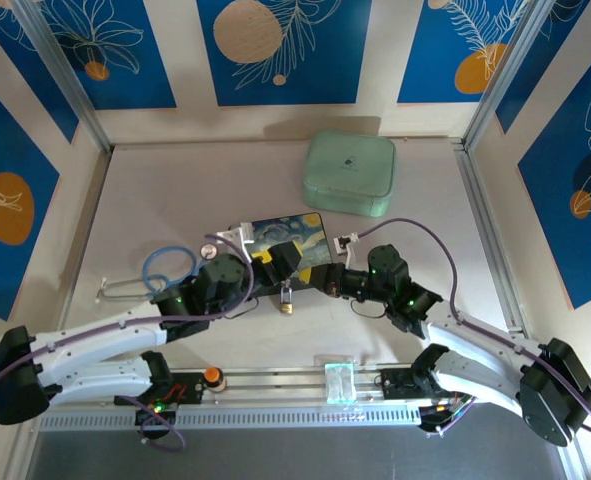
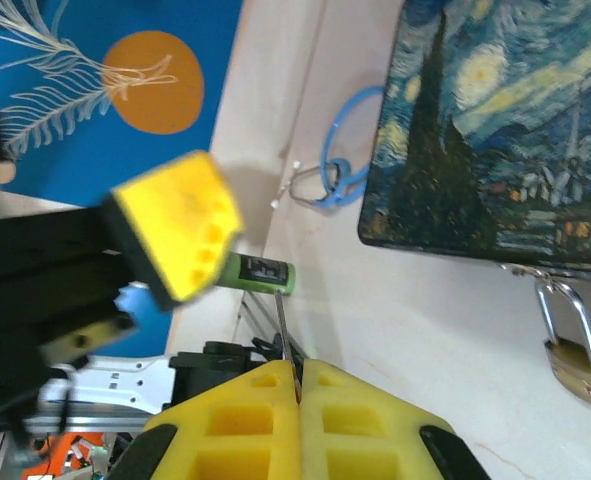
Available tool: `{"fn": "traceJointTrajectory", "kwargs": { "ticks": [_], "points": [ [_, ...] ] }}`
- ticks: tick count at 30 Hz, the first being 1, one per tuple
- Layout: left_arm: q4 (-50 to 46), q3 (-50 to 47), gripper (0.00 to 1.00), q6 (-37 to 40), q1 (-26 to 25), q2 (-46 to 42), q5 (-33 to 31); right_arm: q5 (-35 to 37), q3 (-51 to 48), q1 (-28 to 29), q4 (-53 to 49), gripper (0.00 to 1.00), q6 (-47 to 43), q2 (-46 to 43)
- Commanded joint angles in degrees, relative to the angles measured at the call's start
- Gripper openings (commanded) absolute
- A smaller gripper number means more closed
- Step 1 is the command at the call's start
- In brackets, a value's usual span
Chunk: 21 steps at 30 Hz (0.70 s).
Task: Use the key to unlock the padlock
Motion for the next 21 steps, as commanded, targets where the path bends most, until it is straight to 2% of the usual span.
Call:
{"fn": "traceJointTrajectory", "kwargs": {
  "ticks": [1,6,9,15,21],
  "points": [
    [-20.1,1.6,0.93,6.1,0.5,-0.4,1.4,1.5,2.2,-0.6,-14.1,0.00,-6.0,-1.7],
    [-17.7,-3.3,0.76,2.4,0.3,-0.4,5.9,1.2,-0.6,-2.9,-14.9,0.00,-5.9,-1.6],
    [-15.1,-4.8,0.72,1.1,0.2,2.7,9.1,1.3,-1.1,-3.6,-15.9,0.00,-6.8,-1.3],
    [-11.8,-3.8,0.68,3.6,0.2,12.0,13.7,1.7,-1.5,-3.6,-17.3,0.00,-8.7,-1.3],
    [-6.3,-6.8,0.64,2.3,0.2,16.8,10.5,1.6,-4.7,-3.6,-13.9,0.00,-7.1,-1.3]
  ]
}}
